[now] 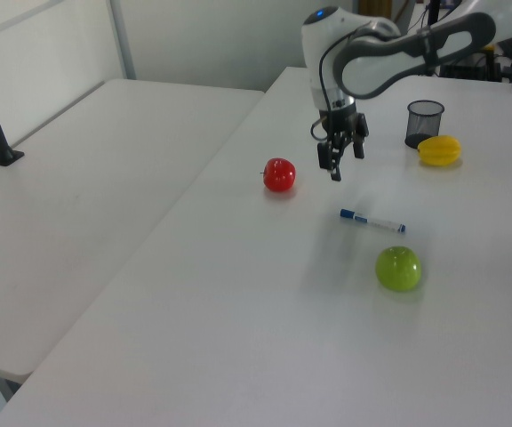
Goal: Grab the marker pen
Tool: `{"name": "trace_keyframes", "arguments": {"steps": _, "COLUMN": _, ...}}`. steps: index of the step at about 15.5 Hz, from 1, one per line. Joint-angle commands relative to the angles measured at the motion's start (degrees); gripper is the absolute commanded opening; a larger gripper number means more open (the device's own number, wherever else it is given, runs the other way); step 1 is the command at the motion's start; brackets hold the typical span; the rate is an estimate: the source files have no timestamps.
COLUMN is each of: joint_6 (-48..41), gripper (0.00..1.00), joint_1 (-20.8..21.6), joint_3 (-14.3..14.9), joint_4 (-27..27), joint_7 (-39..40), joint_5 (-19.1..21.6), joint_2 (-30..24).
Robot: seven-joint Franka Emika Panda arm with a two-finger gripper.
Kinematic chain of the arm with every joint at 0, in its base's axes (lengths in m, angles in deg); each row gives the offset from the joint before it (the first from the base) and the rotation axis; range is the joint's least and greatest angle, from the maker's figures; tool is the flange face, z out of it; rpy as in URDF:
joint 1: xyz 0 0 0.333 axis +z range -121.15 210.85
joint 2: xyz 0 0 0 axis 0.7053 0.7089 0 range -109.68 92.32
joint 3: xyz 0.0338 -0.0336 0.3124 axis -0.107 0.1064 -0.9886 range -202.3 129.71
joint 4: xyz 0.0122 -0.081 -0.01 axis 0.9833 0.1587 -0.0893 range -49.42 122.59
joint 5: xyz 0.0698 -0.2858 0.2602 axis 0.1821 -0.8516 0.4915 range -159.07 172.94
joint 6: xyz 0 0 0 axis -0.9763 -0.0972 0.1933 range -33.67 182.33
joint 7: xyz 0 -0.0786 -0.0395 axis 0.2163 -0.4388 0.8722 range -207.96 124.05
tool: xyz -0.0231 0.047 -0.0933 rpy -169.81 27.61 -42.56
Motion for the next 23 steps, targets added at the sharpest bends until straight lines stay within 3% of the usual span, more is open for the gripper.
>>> {"name": "trace_keyframes", "arguments": {"steps": 1, "joint_6": -0.37, "gripper": 1.0, "joint_1": -3.03, "joint_3": -0.64, "joint_4": 4.19, "joint_7": 4.47, "joint_5": 0.07, "joint_2": -9.37}}
{"name": "trace_keyframes", "arguments": {"steps": 7, "joint_6": -2.64, "gripper": 1.0, "joint_1": -7.78, "joint_3": -0.73, "joint_4": 11.13, "joint_7": 9.48, "joint_5": 2.17, "joint_2": -22.03}}
{"name": "trace_keyframes", "arguments": {"steps": 13, "joint_6": -6.79, "gripper": 1.0, "joint_1": -9.01, "joint_3": -0.38, "joint_4": 17.28, "joint_7": 14.41, "joint_5": 2.36, "joint_2": -31.01}}
{"name": "trace_keyframes", "arguments": {"steps": 17, "joint_6": -10.92, "gripper": 1.0, "joint_1": -9.45, "joint_3": -0.29, "joint_4": 17.73, "joint_7": 15.9, "joint_5": 2.36, "joint_2": -33.65}}
{"name": "trace_keyframes", "arguments": {"steps": 23, "joint_6": -10.13, "gripper": 1.0, "joint_1": -10.24, "joint_3": -0.2, "joint_4": 17.82, "joint_7": 15.82, "joint_5": 2.36, "joint_2": -34.45}}
